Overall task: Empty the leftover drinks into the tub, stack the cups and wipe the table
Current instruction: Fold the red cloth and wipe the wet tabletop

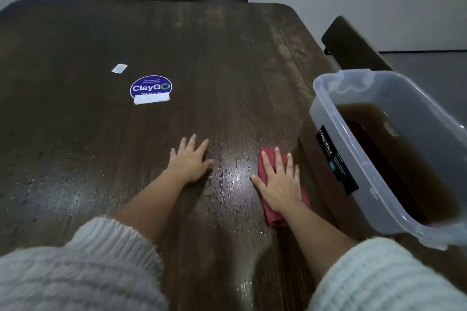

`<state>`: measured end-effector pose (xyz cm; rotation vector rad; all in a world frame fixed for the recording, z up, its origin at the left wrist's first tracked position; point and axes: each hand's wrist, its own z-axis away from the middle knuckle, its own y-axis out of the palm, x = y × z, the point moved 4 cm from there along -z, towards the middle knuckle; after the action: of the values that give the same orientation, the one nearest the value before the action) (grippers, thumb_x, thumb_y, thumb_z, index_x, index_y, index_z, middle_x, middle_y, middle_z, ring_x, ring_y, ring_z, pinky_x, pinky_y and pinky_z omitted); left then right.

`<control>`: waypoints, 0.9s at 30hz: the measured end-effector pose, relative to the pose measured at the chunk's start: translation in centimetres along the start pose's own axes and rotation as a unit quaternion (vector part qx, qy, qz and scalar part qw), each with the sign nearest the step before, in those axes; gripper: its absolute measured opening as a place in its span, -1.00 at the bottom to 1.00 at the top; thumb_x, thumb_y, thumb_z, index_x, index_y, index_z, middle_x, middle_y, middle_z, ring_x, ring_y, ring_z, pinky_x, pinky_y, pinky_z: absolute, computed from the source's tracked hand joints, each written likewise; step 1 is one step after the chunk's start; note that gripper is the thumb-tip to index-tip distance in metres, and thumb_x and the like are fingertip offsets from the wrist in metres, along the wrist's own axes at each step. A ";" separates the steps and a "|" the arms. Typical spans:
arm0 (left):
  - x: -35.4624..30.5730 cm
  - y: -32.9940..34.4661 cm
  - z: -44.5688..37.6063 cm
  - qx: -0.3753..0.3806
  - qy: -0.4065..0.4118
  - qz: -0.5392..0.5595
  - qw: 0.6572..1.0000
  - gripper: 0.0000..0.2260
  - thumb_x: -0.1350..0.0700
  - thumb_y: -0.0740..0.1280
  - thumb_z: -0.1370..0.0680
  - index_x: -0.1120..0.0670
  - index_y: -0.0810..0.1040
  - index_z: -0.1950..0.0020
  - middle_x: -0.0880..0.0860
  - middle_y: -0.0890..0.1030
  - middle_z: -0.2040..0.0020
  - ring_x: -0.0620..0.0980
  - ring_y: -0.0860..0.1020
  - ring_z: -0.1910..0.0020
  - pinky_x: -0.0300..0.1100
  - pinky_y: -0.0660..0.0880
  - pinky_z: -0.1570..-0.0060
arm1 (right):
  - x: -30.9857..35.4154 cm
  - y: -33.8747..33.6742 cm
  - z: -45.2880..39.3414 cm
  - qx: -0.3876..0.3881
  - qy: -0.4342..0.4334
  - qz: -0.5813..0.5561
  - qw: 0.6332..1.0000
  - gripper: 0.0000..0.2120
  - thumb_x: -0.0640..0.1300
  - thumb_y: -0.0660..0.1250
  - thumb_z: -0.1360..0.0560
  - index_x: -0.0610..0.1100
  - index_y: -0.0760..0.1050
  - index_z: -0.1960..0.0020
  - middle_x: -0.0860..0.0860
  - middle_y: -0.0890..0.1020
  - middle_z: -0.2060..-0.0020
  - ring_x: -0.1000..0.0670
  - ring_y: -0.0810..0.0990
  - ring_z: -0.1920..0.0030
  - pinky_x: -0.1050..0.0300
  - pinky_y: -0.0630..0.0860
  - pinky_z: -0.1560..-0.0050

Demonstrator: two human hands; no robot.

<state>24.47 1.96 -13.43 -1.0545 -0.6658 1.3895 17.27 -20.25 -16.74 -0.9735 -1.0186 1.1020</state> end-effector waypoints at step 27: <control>14.4 2.9 4.9 -0.309 -0.141 0.304 0.890 -0.60 0.07 0.07 -0.68 0.21 0.30 -0.49 0.18 0.29 -0.50 0.13 0.16 -0.52 -0.01 0.04 -0.50 | 21.0 5.2 3.9 0.041 -0.494 0.034 0.868 -0.53 0.13 0.12 -0.64 0.03 0.30 -0.51 -0.12 0.18 -0.55 -0.25 0.08 -0.54 -0.16 -0.03 -0.51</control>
<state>20.52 16.52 -16.78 -1.6805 -1.0972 1.9611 15.37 1.67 -17.67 -0.3144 -1.7320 1.7458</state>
